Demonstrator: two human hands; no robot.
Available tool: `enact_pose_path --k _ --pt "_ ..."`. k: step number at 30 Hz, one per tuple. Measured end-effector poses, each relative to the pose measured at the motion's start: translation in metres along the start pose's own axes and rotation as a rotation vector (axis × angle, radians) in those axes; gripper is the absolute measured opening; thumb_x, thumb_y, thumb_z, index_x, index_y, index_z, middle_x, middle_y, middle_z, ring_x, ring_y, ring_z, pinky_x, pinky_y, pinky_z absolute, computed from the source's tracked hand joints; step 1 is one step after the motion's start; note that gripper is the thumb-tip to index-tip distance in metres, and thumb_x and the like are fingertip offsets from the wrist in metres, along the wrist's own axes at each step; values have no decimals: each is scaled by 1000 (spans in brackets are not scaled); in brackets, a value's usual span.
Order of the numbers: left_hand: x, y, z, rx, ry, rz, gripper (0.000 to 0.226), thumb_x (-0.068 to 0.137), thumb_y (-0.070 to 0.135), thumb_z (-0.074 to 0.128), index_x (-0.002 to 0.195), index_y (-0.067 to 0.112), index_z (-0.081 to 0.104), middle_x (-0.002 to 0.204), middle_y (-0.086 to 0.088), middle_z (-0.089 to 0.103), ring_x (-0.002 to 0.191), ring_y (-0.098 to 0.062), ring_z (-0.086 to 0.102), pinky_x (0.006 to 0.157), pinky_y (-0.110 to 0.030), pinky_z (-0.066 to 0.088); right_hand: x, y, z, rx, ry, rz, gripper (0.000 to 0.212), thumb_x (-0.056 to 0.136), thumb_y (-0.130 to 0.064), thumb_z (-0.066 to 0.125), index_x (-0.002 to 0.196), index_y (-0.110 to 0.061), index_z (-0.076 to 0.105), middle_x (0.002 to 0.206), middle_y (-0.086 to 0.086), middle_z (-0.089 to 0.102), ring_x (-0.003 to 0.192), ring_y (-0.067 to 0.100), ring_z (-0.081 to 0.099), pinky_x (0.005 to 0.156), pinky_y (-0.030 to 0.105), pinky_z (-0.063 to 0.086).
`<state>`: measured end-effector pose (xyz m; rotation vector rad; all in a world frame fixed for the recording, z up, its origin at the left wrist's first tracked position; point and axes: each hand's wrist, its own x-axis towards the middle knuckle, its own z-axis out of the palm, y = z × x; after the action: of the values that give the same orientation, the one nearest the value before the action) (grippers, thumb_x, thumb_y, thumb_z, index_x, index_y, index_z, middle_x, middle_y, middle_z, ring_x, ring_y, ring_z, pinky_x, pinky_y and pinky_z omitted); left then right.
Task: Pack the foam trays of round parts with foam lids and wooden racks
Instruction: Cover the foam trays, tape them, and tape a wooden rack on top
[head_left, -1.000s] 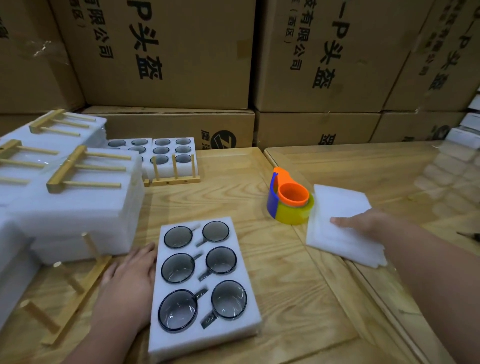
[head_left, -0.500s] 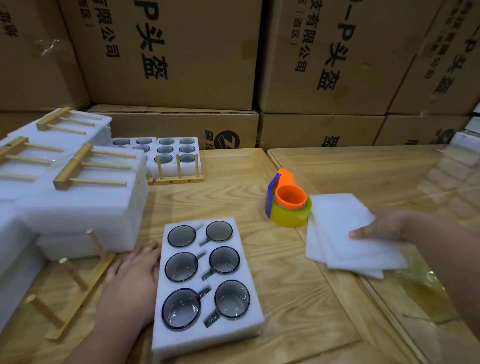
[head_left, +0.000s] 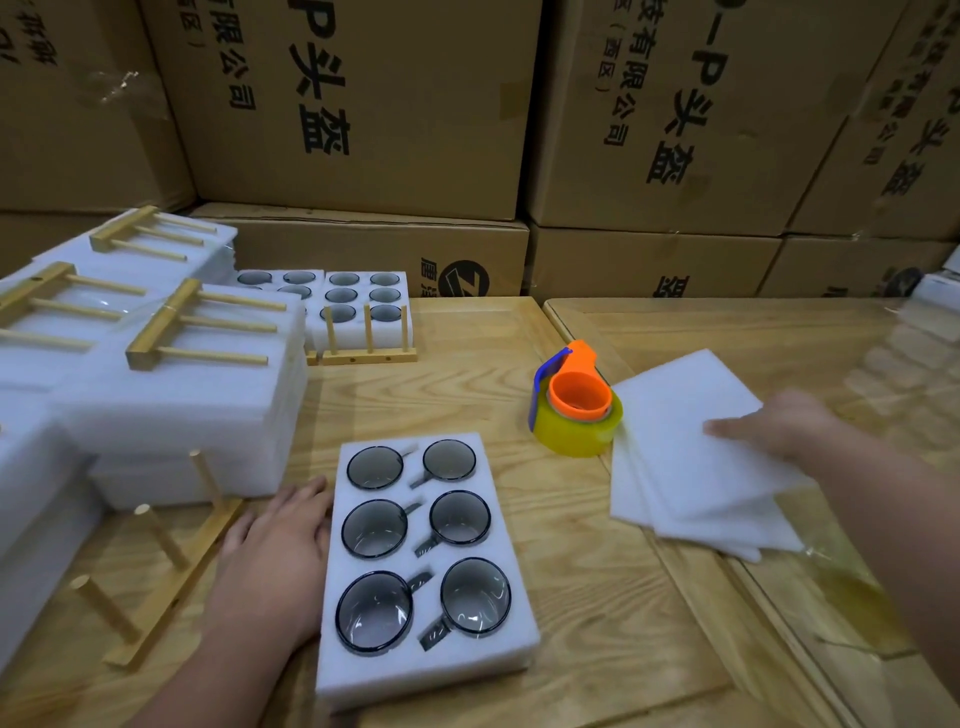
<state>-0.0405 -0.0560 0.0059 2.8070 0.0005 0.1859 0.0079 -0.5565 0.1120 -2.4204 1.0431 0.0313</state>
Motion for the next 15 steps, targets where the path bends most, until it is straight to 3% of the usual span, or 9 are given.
enact_pose_path --k 4,7,8,10,11,15 --pt "-1 4 -2 -34 -26 -24 44 106 39 37 150 44 38 162 25 27 152 -4 19 124 -36 11 13 -4 -41 205 92 -38 53 80 -44 84 108 -7 58 100 14 62 78 30 62 68 37 49" --pt "0 5 -1 -36 -17 -33 43 107 38 34 150 43 39 162 24 28 151 -3 20 124 -36 11 22 -11 -61 413 84 -104 52 94 -30 74 128 7 58 128 25 62 117 43 62 98 45 46" --pt "0 5 -2 -42 -23 -37 43 107 37 33 149 43 39 162 24 29 151 -3 21 124 -37 12 18 -13 -64 471 57 -164 51 90 -32 76 125 3 63 126 26 64 116 44 64 104 51 45" --pt "1 5 -2 -57 -16 -36 44 107 36 33 150 42 39 161 24 30 151 -3 21 123 -37 12 -15 -22 -63 593 18 -308 50 76 -44 81 112 -10 73 110 17 74 98 39 73 97 58 52" --pt "0 5 -1 -60 -8 -33 44 107 36 32 150 42 39 161 24 30 151 -3 21 123 -37 12 -45 -31 -56 648 -2 -355 47 73 -46 80 108 -15 75 104 13 77 90 36 75 91 55 56" --pt "0 4 0 -60 -20 -36 45 107 39 29 150 41 39 162 23 30 151 -5 21 124 -39 11 -141 -58 10 817 -299 -423 24 88 -27 71 110 -16 72 96 10 79 75 27 77 55 37 60"
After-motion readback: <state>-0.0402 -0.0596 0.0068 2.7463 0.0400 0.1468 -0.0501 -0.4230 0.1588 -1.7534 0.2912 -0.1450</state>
